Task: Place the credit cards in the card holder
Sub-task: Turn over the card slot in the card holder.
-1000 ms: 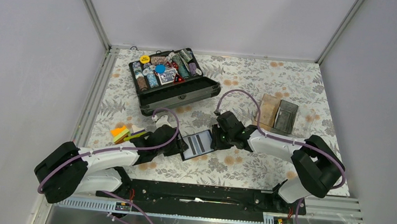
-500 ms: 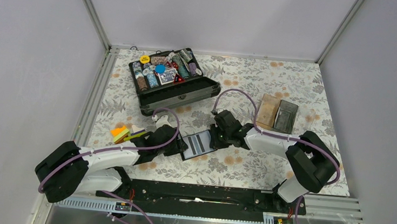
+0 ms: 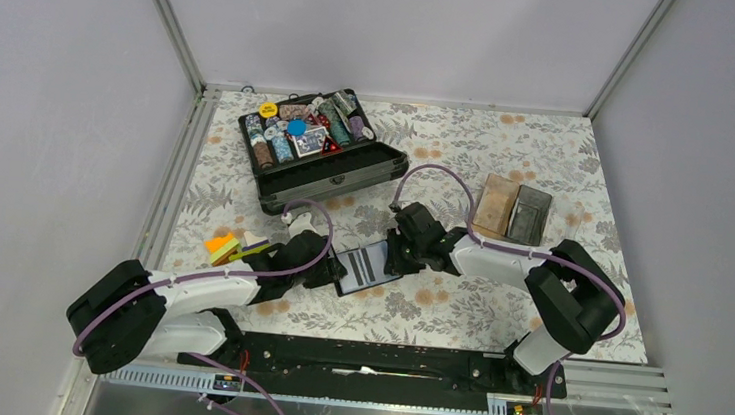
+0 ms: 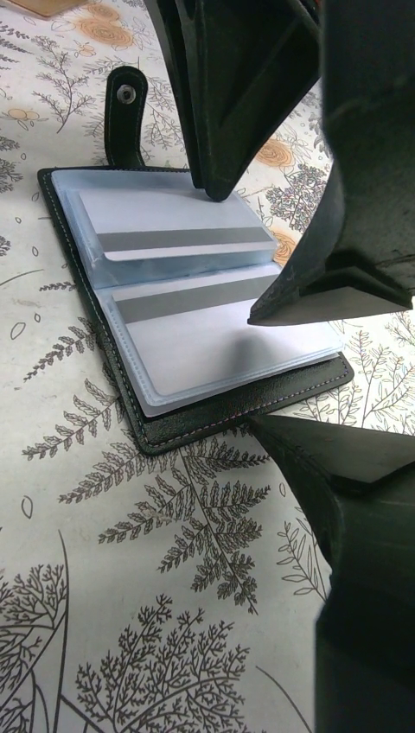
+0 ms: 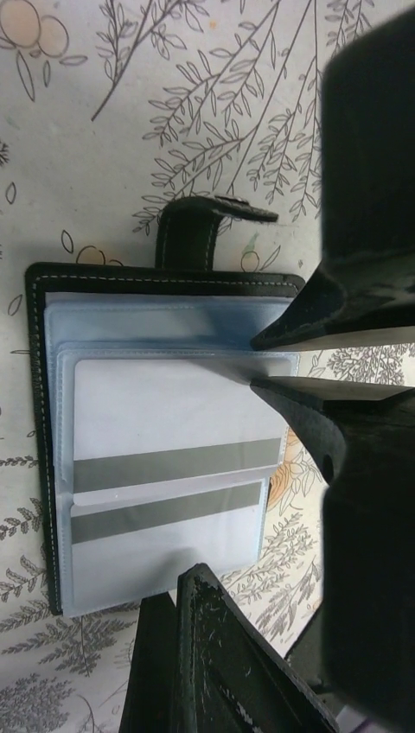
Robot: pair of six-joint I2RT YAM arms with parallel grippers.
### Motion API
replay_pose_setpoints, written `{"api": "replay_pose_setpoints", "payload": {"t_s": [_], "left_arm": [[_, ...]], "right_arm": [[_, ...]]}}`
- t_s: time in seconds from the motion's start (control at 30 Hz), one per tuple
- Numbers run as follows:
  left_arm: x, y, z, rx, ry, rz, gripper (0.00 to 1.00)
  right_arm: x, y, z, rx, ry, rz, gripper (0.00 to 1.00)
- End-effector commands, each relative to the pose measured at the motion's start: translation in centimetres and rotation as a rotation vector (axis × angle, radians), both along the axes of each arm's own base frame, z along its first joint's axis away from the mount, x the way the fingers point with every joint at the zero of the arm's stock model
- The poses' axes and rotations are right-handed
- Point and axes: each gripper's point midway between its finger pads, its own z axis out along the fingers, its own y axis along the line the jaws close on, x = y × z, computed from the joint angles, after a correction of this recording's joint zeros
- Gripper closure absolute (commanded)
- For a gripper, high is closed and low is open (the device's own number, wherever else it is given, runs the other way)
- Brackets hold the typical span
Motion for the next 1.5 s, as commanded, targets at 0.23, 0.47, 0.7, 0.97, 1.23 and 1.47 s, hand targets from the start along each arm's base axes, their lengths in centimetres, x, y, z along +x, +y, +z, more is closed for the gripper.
{"api": "replay_pose_setpoints", "payload": {"t_s": [0.23, 0.47, 0.7, 0.97, 1.23, 1.47], "left_arm": [[-1.6, 1.9, -2.7, 0.098, 0.078, -0.008, 0.55], [-1.6, 1.7, -2.6, 0.087, 0.075, -0.010, 0.56], [-1.2, 1.4, -1.9, 0.062, 0.050, -0.010, 0.55], [-0.8, 2.1, -0.6, 0.047, 0.007, 0.030, 0.49], [-0.8, 4.5, 1.2, 0.040, -0.044, 0.109, 0.38], [-0.4, 5.2, 2.8, -0.012, -0.070, 0.119, 0.32]], "right_arm": [[0.1, 2.1, 3.9, 0.156, -0.032, -0.019, 0.78], [-0.1, 3.3, 4.9, 0.212, -0.034, 0.029, 0.79], [-0.7, 4.9, 5.9, 0.261, -0.041, 0.085, 0.78], [-2.2, 7.0, 5.8, 0.274, -0.022, 0.147, 0.76], [-3.1, 8.7, 5.8, 0.276, -0.020, 0.192, 0.71], [-4.1, 10.4, 6.3, 0.295, -0.021, 0.253, 0.56]]}}
